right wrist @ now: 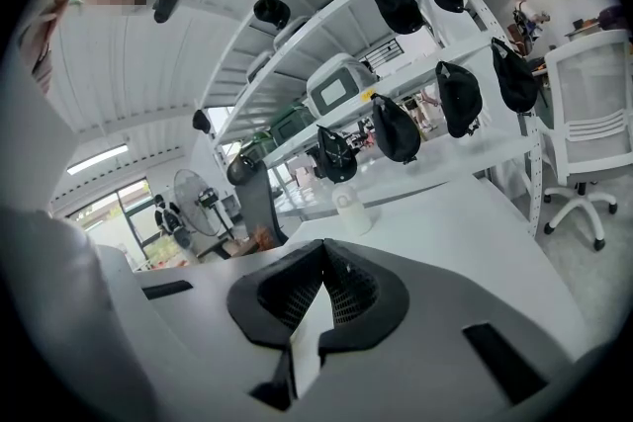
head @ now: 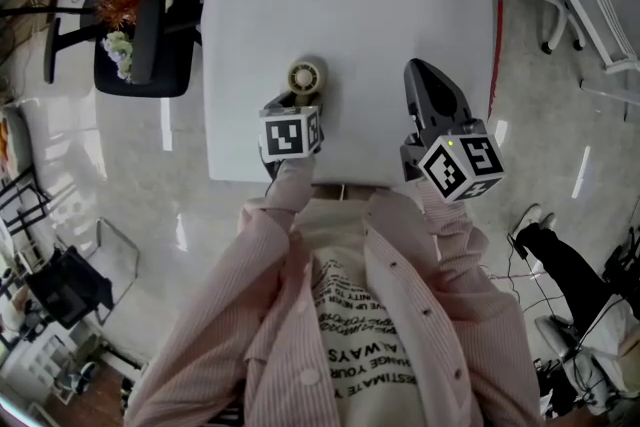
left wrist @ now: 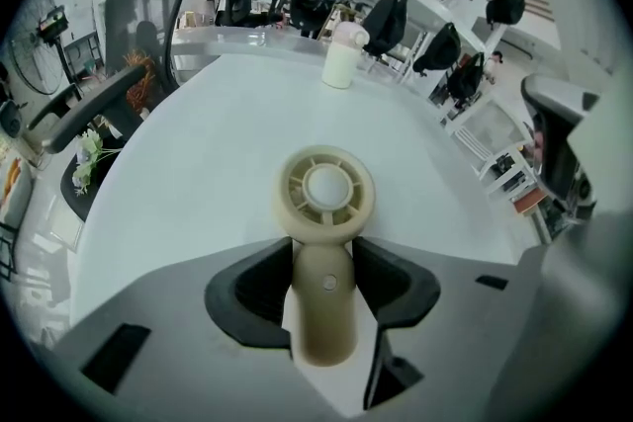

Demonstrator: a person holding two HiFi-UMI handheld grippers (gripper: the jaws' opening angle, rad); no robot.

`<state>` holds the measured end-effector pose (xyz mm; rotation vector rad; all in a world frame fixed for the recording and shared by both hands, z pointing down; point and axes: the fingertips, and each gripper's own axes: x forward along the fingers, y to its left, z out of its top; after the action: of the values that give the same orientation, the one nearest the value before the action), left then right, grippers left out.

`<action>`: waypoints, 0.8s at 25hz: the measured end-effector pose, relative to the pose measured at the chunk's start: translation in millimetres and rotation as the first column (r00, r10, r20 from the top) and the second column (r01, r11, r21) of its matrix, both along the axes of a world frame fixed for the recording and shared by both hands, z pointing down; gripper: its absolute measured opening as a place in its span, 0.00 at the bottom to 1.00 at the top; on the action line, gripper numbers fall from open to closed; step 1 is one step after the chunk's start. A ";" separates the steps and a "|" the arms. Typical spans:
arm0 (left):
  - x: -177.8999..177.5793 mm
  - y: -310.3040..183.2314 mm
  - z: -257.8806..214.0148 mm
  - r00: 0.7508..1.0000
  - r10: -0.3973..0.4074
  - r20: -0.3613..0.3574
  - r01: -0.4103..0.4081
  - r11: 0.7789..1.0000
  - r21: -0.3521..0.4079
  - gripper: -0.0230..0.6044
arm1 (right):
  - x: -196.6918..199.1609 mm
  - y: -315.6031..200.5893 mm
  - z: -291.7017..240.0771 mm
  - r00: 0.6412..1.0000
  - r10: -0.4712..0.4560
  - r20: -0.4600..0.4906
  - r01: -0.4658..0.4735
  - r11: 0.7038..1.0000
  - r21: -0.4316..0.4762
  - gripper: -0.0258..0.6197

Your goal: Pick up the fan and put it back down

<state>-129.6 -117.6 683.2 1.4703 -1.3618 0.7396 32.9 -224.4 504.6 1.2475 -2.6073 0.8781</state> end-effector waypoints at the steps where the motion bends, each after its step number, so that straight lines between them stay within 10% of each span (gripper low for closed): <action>1: 0.4 -0.6 -0.8 1.000 -0.001 -0.009 0.001 1.000 0.010 0.33 | 0.1 0.3 -0.8 1.000 0.000 -0.001 0.000 1.000 0.002 0.04; 9: 13.3 -16.2 -26.2 0.996 0.020 -0.090 -0.005 0.986 0.164 0.33 | 2.3 4.1 -13.5 1.000 0.009 0.000 -0.009 1.000 0.025 0.04; 20: 19.2 -39.0 -105.0 0.989 0.059 -0.135 0.001 0.914 0.405 0.33 | 17.2 5.7 -43.9 1.000 0.010 -0.012 -0.009 0.996 0.091 0.04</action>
<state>-110.4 -156.6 578.2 1.8325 -1.4389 0.3673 50.1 -218.7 460.7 1.2844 -2.6609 0.7586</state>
